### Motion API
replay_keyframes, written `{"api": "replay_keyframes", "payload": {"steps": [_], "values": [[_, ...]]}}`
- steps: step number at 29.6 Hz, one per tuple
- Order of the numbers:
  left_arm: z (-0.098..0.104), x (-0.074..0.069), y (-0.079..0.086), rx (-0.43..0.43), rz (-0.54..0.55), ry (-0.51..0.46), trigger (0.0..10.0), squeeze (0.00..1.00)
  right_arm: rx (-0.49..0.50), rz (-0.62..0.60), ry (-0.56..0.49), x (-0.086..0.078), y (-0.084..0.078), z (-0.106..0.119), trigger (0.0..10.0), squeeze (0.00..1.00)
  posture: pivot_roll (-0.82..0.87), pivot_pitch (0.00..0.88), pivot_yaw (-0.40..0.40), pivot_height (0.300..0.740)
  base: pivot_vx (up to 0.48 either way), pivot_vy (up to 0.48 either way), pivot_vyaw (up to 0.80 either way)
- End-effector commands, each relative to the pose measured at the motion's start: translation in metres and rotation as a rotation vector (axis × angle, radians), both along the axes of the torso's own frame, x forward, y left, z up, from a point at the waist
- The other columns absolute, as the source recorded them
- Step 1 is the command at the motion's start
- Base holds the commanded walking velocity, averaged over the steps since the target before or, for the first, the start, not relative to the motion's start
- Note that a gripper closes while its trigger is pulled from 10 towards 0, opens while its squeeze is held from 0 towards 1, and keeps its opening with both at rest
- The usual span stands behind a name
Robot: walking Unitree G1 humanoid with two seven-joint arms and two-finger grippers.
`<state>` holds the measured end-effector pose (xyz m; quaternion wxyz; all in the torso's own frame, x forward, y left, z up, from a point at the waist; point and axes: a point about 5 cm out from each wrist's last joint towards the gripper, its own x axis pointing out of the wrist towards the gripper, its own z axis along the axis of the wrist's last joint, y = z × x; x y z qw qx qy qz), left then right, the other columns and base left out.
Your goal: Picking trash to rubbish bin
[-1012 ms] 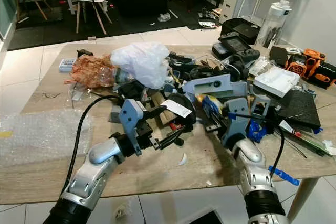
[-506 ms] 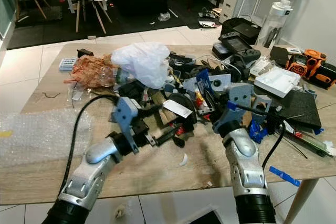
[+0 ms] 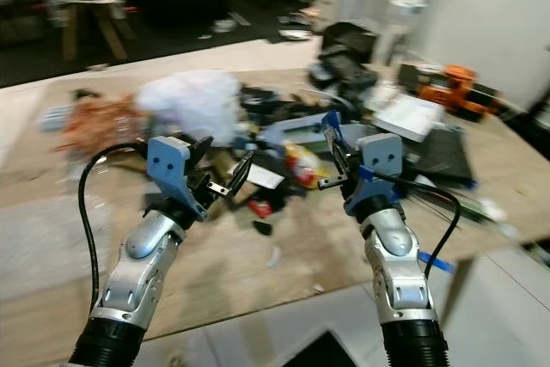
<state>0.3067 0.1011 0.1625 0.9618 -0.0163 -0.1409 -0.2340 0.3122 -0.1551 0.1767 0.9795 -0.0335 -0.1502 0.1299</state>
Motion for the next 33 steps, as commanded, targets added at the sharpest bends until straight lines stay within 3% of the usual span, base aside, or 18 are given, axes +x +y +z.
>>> {"api": "replay_keyframes", "payload": {"steps": [1,33], "values": [[-0.003,-0.003,-0.006,-0.009,-0.006,0.002,10.0,0.00,-0.010,0.001,-0.005,-0.003,0.002,0.000,10.0,0.00,-0.12,0.027,-0.055,0.740,0.000,0.000,-0.80],[-0.001,0.001,-0.004,-0.013,0.039,-0.009,10.0,0.00,-0.047,0.041,-0.012,-0.001,0.015,0.001,10.0,0.00,-0.11,0.035,-0.064,0.740,0.000,0.000,-0.80]]}}
